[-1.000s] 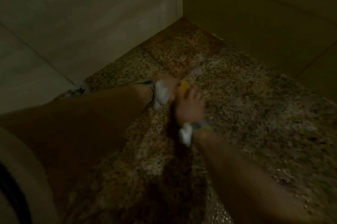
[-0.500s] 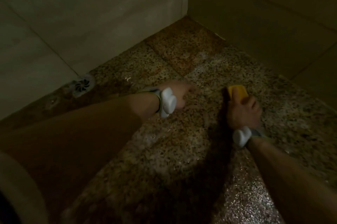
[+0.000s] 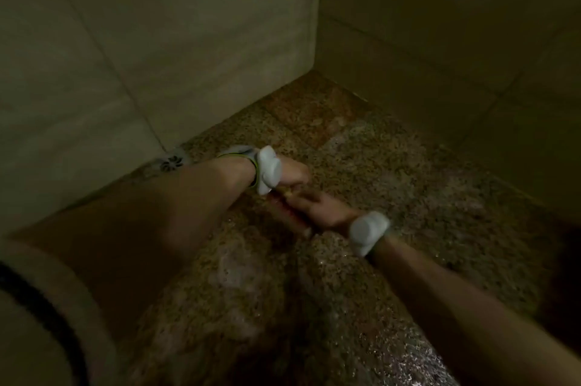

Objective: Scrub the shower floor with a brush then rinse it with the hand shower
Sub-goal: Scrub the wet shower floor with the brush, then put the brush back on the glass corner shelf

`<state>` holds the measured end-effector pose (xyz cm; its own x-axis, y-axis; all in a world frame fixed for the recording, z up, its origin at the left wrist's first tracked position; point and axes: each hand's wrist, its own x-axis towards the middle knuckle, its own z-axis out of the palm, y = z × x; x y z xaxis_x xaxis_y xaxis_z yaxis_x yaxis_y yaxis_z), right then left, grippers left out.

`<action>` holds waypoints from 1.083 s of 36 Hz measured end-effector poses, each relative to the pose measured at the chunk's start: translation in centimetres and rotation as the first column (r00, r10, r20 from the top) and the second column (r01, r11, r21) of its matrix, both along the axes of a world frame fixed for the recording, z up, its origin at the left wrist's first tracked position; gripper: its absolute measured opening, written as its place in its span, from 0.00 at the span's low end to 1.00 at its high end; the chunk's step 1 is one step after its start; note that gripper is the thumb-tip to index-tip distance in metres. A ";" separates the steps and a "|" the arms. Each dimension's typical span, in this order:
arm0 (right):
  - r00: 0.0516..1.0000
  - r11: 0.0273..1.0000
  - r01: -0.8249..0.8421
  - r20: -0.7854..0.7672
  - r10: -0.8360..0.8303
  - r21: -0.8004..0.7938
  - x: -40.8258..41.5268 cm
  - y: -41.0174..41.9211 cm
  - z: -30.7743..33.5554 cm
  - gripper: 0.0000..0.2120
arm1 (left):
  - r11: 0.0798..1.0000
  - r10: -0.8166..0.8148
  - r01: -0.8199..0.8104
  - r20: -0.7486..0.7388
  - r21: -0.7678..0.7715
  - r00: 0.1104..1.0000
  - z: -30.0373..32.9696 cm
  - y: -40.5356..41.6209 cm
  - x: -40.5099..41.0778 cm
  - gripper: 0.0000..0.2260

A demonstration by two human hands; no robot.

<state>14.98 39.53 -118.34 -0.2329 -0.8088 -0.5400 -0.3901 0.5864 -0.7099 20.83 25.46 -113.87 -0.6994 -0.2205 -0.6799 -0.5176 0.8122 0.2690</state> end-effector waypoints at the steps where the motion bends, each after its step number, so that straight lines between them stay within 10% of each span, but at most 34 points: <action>1: 0.999 0.999 0.040 0.002 -0.040 0.026 -1.5 0.1 0.8 0.18 | 1.000 0.013 -0.013 0.005 0.015 1.000 0.1 0.0 -0.3 0.03; 8: 0.991 0.991 0.061 -0.127 -0.045 0.123 -4.5 0.1 11.3 0.30 | 0.983 -0.171 0.155 -0.186 -0.098 0.968 7.0 0.2 1.9 0.05; 15: 0.877 0.977 0.206 0.432 -0.213 0.062 -5.0 0.1 14.5 0.23 | 1.000 0.007 0.000 -0.370 0.021 0.929 12.8 -1.4 2.3 0.15; 18: 0.989 0.966 -0.052 -0.122 0.086 0.255 -3.4 1.0 9.5 0.20 | 0.999 0.020 -0.033 -0.424 -0.023 0.906 13.5 -1.2 2.7 0.11; 21: 0.745 0.972 -0.161 -0.625 0.233 0.171 -3.2 2.1 4.8 0.19 | 0.996 0.067 -0.081 -0.357 -0.023 0.932 12.8 -1.2 2.5 0.18; 32: 0.889 0.958 -0.286 -0.366 0.277 0.030 -3.6 -1.1 12.7 0.27 | 0.986 -0.116 0.090 -0.190 -0.139 0.975 12.1 -0.7 2.7 0.41; 35: 0.869 0.956 -0.284 -0.440 0.228 -0.067 -3.6 -3.0 18.4 0.35 | 0.991 -0.108 0.081 -0.269 -0.109 0.957 15.4 -1.7 1.7 0.32; 39: 0.844 0.973 -0.218 -0.516 0.148 -0.077 -5.6 -4.9 25.6 0.23 | 0.994 0.027 -0.066 -0.395 -0.085 0.918 23.9 -2.7 0.8 0.18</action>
